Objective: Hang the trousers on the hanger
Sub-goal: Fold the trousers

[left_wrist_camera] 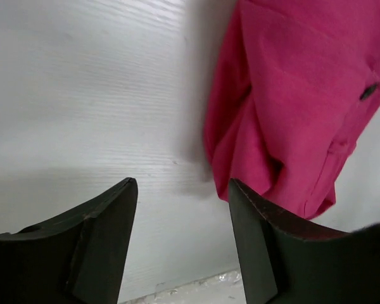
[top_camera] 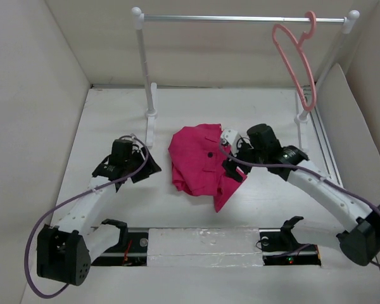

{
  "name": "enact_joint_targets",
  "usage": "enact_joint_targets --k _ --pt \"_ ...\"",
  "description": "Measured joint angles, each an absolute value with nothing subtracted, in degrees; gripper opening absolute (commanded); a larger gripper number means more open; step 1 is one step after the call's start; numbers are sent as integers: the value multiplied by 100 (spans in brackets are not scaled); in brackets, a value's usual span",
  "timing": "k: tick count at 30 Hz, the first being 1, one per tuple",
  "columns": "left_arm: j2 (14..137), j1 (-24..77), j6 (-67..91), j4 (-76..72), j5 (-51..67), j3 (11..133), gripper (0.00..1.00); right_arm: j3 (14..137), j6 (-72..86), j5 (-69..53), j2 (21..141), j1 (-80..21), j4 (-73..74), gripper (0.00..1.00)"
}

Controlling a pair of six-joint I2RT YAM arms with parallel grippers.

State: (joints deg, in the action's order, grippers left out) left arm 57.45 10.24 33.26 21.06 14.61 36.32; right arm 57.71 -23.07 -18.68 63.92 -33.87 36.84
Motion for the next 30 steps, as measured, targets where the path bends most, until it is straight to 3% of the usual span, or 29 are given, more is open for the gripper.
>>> enact_joint_targets --k 7,13,22,25,27,28,29,30 --pt "6193 2215 3983 1372 1590 3332 59 5566 -2043 -1826 7544 -3911 2818 84" --pt "6523 2250 4611 683 1614 2602 60 5428 -1719 -1728 8176 -4646 2189 84" --pt "7286 2250 4928 -661 2040 2554 60 5203 -1492 -1192 8562 -5260 1802 85" --pt "7439 2250 5006 -1033 2161 2493 57 5192 -1474 -810 8650 -5406 1776 80" --pt "7579 2250 5068 -1291 2263 2458 49 5192 -1466 -528 8777 -5474 1732 72" --pt "7658 2250 5096 -1444 2307 2438 43 5192 -1466 -360 8840 -5489 1715 61" --pt "7749 2250 5142 -1577 2346 2418 36 5190 -1466 -200 8888 -5498 1688 40" --pt "7835 2250 5166 -1688 2375 2392 18 5190 -1461 -23 8912 -5500 1658 27"
